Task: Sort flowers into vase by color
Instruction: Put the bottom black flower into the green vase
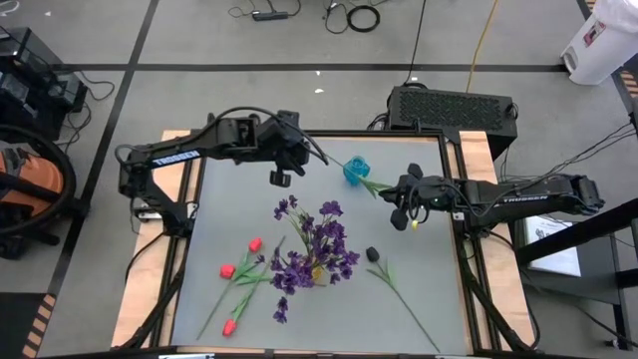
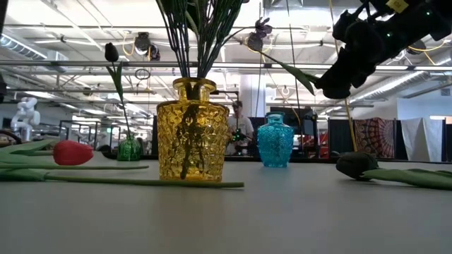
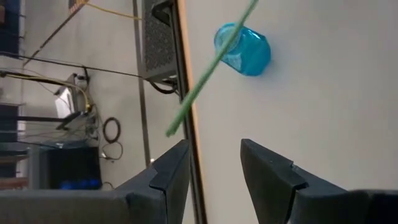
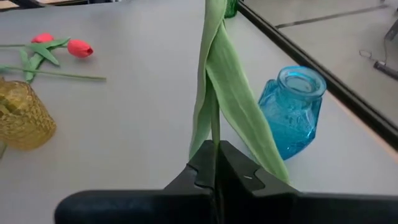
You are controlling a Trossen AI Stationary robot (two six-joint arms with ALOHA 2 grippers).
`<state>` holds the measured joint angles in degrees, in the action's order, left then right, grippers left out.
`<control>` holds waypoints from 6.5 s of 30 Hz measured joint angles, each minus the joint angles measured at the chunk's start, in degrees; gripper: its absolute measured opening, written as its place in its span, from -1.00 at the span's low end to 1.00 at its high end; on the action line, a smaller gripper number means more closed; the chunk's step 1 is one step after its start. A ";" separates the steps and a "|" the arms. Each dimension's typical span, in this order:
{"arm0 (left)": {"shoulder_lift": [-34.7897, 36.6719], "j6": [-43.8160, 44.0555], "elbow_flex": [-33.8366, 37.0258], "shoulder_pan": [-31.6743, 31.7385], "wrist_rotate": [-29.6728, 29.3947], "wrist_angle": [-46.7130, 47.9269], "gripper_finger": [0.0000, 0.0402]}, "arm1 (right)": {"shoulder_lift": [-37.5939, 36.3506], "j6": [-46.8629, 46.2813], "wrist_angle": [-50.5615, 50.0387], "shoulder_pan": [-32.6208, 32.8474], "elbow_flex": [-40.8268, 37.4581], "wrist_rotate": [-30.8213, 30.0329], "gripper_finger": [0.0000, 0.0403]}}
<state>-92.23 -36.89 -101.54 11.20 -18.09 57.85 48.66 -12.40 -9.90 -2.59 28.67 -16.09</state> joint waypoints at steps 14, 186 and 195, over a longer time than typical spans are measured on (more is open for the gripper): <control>0.11 -8.99 -0.96 -0.42 -3.51 -0.92 -0.25 | 0.33 -10.36 -0.19 -0.04 0.00 -0.09 -1.00; 16.14 -2.19 -0.85 1.81 -21.24 1.81 -0.99 | 25.45 13.33 -29.12 -13.01 56.22 14.46 -0.25; 27.51 0.64 -0.46 4.27 -15.23 -1.90 -0.99 | 24.79 13.89 -33.76 -9.87 55.77 14.40 -0.25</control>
<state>-64.71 -36.25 -102.00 15.48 -33.32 55.95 73.45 1.49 -43.66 -12.46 84.44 -1.69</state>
